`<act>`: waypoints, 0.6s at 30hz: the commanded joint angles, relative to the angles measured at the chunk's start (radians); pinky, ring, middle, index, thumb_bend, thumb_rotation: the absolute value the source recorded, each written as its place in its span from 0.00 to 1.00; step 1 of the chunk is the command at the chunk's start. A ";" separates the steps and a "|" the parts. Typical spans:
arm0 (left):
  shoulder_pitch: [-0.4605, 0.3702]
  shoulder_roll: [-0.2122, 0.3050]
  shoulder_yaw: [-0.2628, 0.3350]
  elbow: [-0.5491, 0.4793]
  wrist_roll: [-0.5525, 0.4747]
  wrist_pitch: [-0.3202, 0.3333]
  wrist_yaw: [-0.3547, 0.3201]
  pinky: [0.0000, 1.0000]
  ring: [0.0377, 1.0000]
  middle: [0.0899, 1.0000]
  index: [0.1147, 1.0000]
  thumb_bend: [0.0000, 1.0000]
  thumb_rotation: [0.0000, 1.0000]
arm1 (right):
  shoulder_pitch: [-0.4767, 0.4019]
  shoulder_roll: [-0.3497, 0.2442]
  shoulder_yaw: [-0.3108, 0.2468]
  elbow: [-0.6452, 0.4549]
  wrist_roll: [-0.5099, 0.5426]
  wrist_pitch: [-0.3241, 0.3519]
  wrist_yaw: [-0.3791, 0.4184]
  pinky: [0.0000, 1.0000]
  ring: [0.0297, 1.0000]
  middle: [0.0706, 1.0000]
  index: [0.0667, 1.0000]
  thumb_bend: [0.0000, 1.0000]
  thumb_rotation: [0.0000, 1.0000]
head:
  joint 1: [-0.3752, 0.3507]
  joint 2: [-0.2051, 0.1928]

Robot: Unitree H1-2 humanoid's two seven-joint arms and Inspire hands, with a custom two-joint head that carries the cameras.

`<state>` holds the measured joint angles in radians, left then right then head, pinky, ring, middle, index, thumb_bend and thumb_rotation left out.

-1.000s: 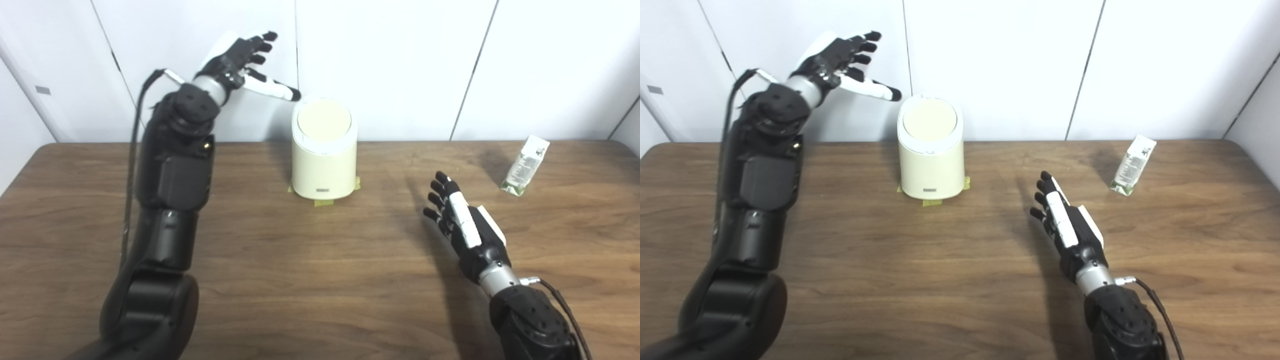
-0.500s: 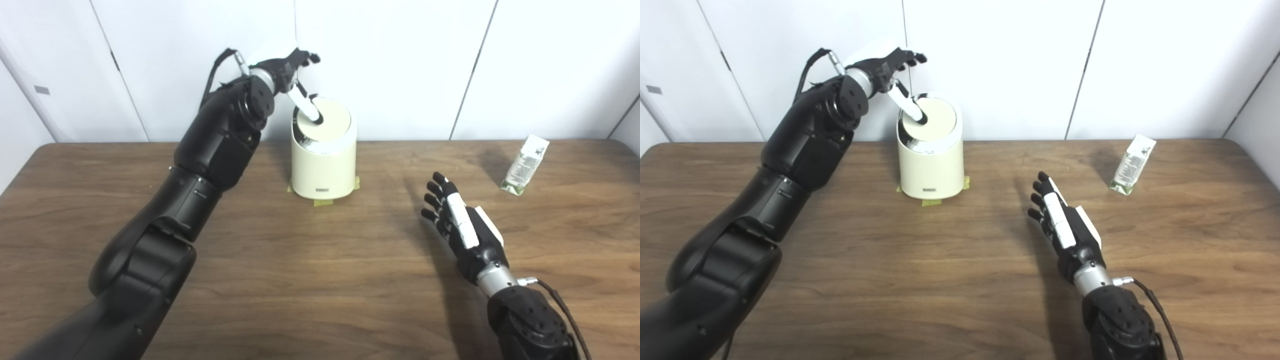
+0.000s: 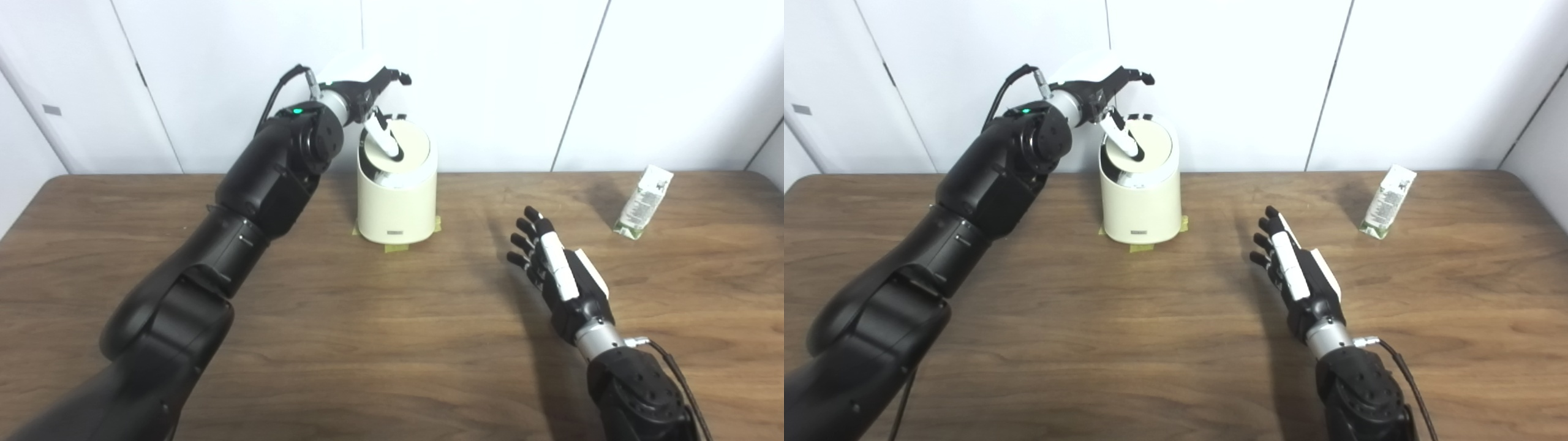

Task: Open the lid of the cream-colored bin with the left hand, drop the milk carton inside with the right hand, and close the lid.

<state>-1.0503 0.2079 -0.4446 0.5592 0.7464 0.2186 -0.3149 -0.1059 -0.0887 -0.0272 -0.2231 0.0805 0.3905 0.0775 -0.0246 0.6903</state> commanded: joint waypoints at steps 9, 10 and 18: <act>-0.060 0.028 -0.062 -0.011 0.071 -0.038 0.045 0.80 0.88 0.88 0.86 0.95 0.11 | -0.042 0.014 0.000 -0.039 -0.007 -0.026 -0.011 0.87 0.93 0.96 0.98 0.67 0.93 | -0.001 0.002; -0.060 0.031 -0.079 -0.010 0.089 -0.048 0.052 0.80 0.88 0.88 0.86 0.95 0.10 | -0.042 0.012 0.001 -0.037 -0.008 -0.028 -0.010 0.87 0.93 0.96 0.98 0.66 0.93 | -0.001 0.002; -0.049 0.030 -0.169 -0.012 0.179 -0.052 0.035 0.87 0.92 0.90 0.88 0.97 0.08 | -0.042 0.017 0.000 -0.036 -0.009 -0.027 -0.014 0.88 0.93 0.96 0.98 0.68 0.94 | -0.007 0.002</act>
<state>-1.0704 0.2424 -0.5961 0.5532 0.8988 0.1703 -0.2734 -0.1062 -0.0741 -0.0248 -0.2292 0.0712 0.3908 0.0690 -0.0307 0.6918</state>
